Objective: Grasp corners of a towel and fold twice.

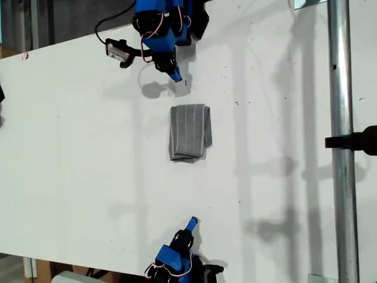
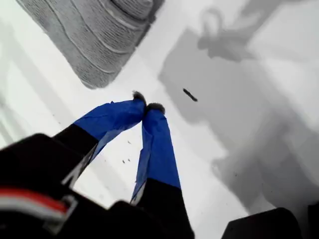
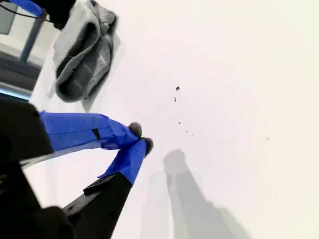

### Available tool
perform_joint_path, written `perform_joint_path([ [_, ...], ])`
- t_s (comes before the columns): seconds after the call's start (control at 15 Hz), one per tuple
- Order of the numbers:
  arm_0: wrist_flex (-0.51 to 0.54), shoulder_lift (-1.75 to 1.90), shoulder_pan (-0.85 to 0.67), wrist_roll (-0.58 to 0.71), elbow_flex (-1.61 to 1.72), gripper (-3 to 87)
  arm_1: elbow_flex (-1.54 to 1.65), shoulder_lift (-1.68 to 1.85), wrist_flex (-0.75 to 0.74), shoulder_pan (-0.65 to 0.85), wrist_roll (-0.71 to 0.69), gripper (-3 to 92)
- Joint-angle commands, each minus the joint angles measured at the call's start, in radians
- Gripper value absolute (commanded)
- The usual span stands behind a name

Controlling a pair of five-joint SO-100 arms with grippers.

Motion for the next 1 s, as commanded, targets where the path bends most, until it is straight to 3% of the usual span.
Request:
perform_joint_path([
  [0.0,0.005,0.0,-0.02,-0.008,0.006,-0.5,0.107,0.324,0.126,-0.002,0.049,-0.1],
  [0.07,0.006,0.0,-0.02,0.012,0.006,-0.5,0.133,0.307,0.112,-0.015,0.081,-0.1],
  [0.2,0.006,0.0,-0.015,0.284,0.006,-0.7,0.133,0.308,0.143,-0.021,0.107,-0.1],
  [0.33,0.005,0.0,-0.015,0.29,0.006,-0.7,0.135,0.308,0.187,-0.035,0.147,8.3],
  [0.93,0.005,0.0,-0.017,0.29,0.006,-0.7,0.135,0.308,0.187,-0.034,0.14,8.5],
])
